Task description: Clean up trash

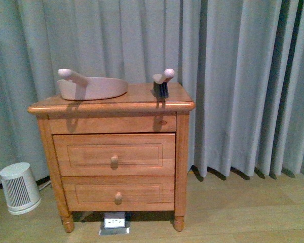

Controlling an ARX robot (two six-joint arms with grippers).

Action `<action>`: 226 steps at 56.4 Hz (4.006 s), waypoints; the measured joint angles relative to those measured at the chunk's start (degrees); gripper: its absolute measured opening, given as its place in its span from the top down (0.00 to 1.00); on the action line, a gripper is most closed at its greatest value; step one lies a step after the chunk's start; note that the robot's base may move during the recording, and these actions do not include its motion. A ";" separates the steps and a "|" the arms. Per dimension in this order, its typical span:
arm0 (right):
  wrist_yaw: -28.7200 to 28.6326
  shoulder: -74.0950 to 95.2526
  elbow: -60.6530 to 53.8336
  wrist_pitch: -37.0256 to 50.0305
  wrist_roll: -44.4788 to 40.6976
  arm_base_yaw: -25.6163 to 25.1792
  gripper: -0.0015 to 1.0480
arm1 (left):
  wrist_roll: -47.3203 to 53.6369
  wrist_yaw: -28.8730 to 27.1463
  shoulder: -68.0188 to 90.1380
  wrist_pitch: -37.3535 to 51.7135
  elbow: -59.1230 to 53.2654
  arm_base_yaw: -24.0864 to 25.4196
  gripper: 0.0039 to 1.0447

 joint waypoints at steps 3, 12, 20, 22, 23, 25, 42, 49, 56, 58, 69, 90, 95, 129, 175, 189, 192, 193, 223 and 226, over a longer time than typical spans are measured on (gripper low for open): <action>-0.02 0.00 0.00 0.00 0.00 0.00 0.07 | 0.00 0.00 0.00 0.00 -0.02 0.00 0.07; 0.00 0.00 0.00 0.00 0.00 0.00 0.07 | 0.00 0.00 0.00 0.00 0.00 0.00 0.07; -0.02 0.00 0.00 0.00 0.00 0.00 0.07 | 0.00 0.00 0.00 0.00 0.00 0.00 0.07; 0.00 0.00 0.00 0.00 0.00 0.00 0.07 | 0.00 0.00 0.00 0.00 -0.02 0.00 0.07; 0.00 0.00 0.00 0.00 0.00 0.00 0.07 | 0.00 0.00 0.00 0.00 -0.02 0.00 0.07; 0.00 0.00 0.00 0.00 0.00 0.00 0.07 | 0.00 0.00 0.00 0.00 0.00 0.00 0.07; 0.00 0.00 0.00 0.00 0.00 0.00 0.07 | 0.00 0.00 0.00 0.00 -0.02 0.00 0.07; -0.02 0.00 0.00 0.00 0.00 0.00 0.07 | 0.00 0.00 0.00 0.00 0.00 0.00 0.07; 0.00 0.00 0.00 0.00 0.00 0.00 0.07 | 0.00 0.00 0.00 0.00 0.00 0.00 0.07; 0.00 0.00 0.00 0.00 0.00 0.00 0.07 | 0.00 -0.02 0.00 0.00 -0.02 0.00 0.07; 0.00 0.00 0.00 0.00 0.00 0.00 0.07 | 0.00 0.00 -0.02 0.00 0.00 0.00 0.07; 0.00 0.00 0.00 0.00 0.00 0.00 0.07 | 0.00 0.02 0.00 0.00 0.00 0.00 0.07; 0.00 0.00 0.00 0.00 0.00 0.00 0.07 | 0.00 0.00 0.00 0.00 0.00 0.00 0.07; 0.00 0.00 0.00 0.00 0.02 0.00 0.07 | 0.00 0.00 -0.04 -0.02 -0.02 0.00 0.07; -0.02 0.00 0.00 0.00 0.00 0.00 0.07 | 1.25 -6.60 87.91 -18.27 71.47 -8.76 0.07; 0.00 0.00 0.00 0.00 0.00 0.00 0.07 | 1.57 -9.05 100.61 -20.15 78.40 -9.31 0.07; 0.00 0.00 0.00 0.00 0.00 0.00 0.07 | 1.97 -9.22 101.88 -20.39 78.64 -9.07 0.07; 0.00 0.00 0.00 0.00 0.00 0.00 0.07 | 2.08 -9.27 102.25 -20.41 78.68 -8.98 0.07; 0.00 0.00 0.00 0.00 0.00 0.00 0.07 | 3.58 -9.88 107.36 -19.06 77.85 -7.48 0.07; 0.00 0.00 0.00 0.00 0.00 0.00 0.07 | 3.58 -9.70 107.89 -18.62 77.77 -7.48 0.07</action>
